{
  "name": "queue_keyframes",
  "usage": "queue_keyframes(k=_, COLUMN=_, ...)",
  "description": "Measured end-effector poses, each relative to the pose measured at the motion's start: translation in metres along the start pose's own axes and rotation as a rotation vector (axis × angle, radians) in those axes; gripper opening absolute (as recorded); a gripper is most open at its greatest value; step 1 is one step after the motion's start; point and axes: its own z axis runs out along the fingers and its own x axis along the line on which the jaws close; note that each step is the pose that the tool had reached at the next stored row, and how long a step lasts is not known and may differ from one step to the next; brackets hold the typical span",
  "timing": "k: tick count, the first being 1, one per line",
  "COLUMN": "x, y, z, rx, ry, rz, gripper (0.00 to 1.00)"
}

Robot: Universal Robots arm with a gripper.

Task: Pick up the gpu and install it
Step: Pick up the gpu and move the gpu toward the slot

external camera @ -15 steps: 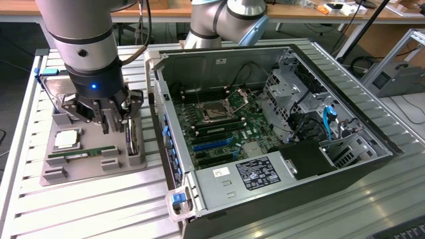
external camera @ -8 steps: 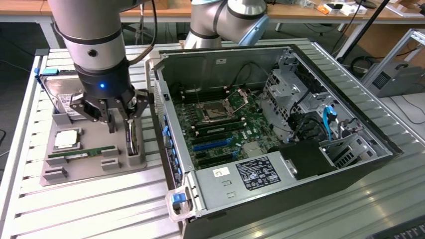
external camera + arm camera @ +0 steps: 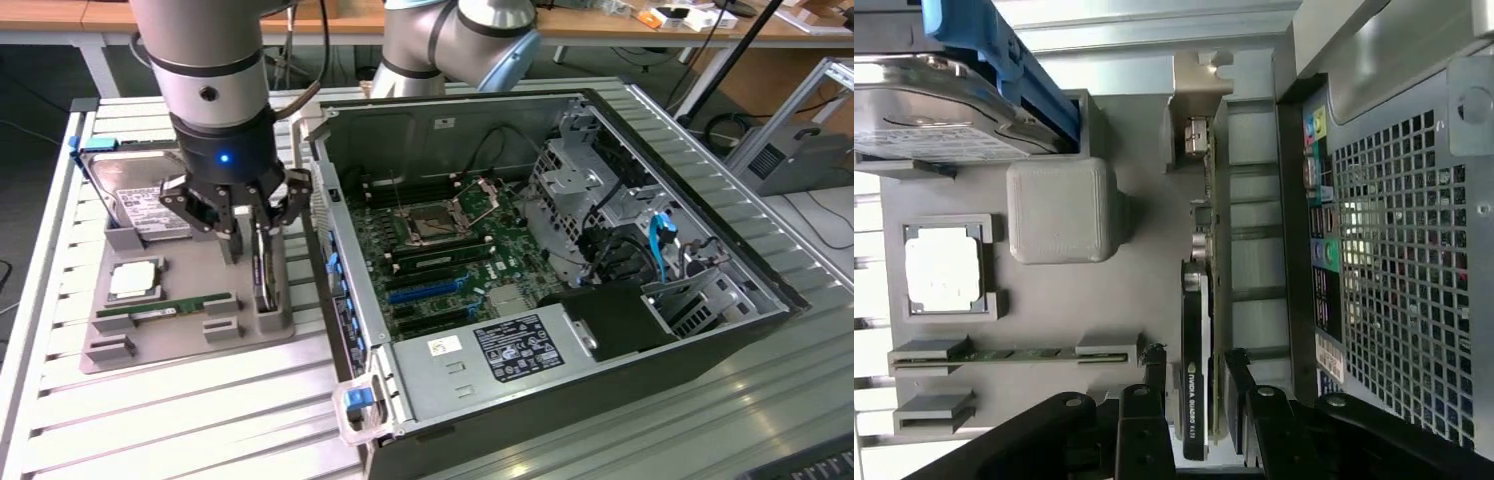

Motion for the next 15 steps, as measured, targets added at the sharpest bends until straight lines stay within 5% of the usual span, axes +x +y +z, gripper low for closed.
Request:
queue_keyframes(k=6, x=0.0, y=0.0223, z=0.0015, rx=0.0047, ry=-0.0003, rz=0.0, gripper=0.36)
queue_keyframes(k=15, x=0.0, y=0.023, z=0.0058, rx=0.0054, ry=-0.0003, rz=0.0, gripper=0.36)
